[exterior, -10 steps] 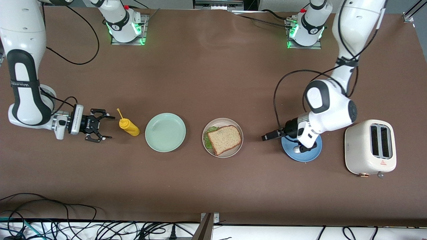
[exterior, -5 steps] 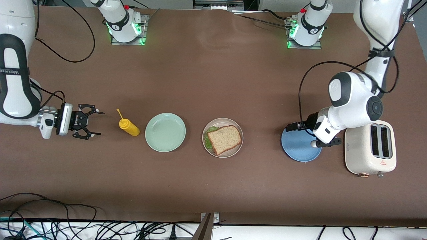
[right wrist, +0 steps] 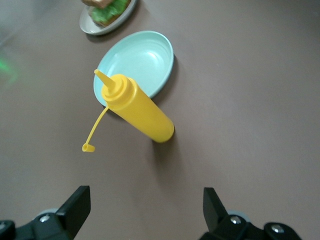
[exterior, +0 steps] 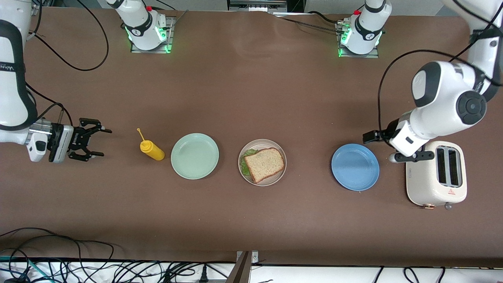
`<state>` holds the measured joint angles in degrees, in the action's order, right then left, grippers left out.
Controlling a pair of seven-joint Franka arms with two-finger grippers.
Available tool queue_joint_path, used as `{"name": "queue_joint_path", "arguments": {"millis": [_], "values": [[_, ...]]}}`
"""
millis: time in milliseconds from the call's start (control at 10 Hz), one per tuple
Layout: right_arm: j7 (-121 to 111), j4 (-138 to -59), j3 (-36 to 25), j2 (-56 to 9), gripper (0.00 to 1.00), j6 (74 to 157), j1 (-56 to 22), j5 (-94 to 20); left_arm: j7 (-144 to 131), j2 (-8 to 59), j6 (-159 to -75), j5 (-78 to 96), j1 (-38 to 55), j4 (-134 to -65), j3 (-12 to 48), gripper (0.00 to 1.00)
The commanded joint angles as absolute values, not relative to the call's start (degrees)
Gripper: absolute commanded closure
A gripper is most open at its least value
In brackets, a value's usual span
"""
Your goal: Make sandwich on beige plate with both arms
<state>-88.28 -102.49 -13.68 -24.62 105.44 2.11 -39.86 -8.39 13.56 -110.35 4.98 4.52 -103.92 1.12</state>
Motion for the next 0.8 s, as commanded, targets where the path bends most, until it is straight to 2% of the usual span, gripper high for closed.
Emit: {"name": "queue_joint_path", "arguments": {"millis": [0, 398, 697], "values": [[-72.3, -103.2, -11.3, -18.8, 0.00, 105.9, 2.6, -30.7, -9.1, 10.6, -107.1, 0.0, 4.4, -103.4, 1.2, 0.00], [-48.8, -103.3, -7.0, -11.7, 0.00, 105.2, 2.6, -16.0, -8.6, 9.6, -100.3, -3.5, 3.9, -98.6, 1.1, 0.00], [-36.4, -103.3, -6.8, -5.5, 0.00, 103.6, 1.4, -6.6, -8.6, 9.6, -95.6, -3.4, 3.9, -94.7, 1.1, 0.00]]}}
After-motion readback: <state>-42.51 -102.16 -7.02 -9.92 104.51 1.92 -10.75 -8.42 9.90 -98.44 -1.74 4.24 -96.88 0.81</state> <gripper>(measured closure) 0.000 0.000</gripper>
